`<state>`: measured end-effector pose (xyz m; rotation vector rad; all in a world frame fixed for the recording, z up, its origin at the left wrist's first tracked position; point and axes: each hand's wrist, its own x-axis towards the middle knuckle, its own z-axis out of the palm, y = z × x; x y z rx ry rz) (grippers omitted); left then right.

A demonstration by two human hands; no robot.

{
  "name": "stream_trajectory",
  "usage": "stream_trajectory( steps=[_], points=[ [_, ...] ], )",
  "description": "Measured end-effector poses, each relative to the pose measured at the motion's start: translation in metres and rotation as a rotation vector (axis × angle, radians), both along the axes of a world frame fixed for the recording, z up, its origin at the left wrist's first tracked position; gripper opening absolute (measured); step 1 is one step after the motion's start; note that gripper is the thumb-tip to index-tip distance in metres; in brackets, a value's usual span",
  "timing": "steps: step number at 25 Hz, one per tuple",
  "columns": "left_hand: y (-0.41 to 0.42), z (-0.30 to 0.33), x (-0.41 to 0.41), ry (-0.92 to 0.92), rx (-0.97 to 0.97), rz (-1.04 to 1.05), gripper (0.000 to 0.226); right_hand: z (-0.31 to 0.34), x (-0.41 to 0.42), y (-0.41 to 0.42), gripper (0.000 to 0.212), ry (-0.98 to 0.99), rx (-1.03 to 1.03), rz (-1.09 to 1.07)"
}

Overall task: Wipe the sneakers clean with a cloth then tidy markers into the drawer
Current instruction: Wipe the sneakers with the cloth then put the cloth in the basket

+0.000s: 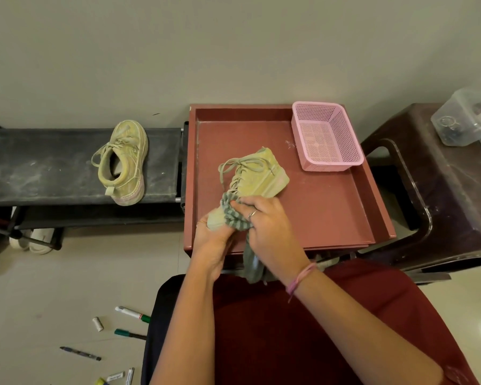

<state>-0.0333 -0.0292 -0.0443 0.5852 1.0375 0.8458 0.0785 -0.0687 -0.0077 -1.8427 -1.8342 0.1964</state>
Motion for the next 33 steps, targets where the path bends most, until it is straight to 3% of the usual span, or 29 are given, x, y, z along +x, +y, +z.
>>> stream_trajectory(
  steps=[2,5,9,13,14,19,25,29,33],
  points=[
    [0.001,-0.003,-0.001,0.071,0.013,-0.017,0.083,-0.001,0.016,0.021,0.046,-0.098,0.028,0.004],
    [-0.002,-0.004,0.002,0.128,0.01,0.009,0.097,-0.002,0.036,0.056,0.048,-0.143,0.039,-0.074],
    [0.001,-0.006,-0.001,0.084,0.026,-0.012,0.095,-0.004,0.028,0.043,0.039,-0.074,0.004,-0.063],
    [-0.001,-0.001,-0.002,0.068,0.104,-0.094,0.055,-0.005,0.017,0.001,0.049,0.111,-0.062,-0.05],
    [-0.001,-0.002,-0.001,0.077,0.115,-0.096,0.054,-0.005,0.018,0.0,0.05,0.141,-0.067,-0.053],
    [-0.002,-0.002,-0.002,0.162,0.032,-0.03,0.093,-0.014,0.039,0.039,0.044,-0.029,0.064,-0.018],
    [-0.001,-0.005,-0.002,0.147,0.031,0.016,0.094,-0.014,0.045,0.07,0.042,0.058,0.055,-0.284],
    [0.001,-0.007,-0.004,0.173,0.031,0.064,0.095,-0.023,0.013,0.017,0.047,0.118,0.007,-0.166],
    [0.001,-0.01,-0.004,0.245,0.063,0.054,0.082,-0.028,0.033,0.02,0.042,-0.023,0.106,-0.079]
  ],
)
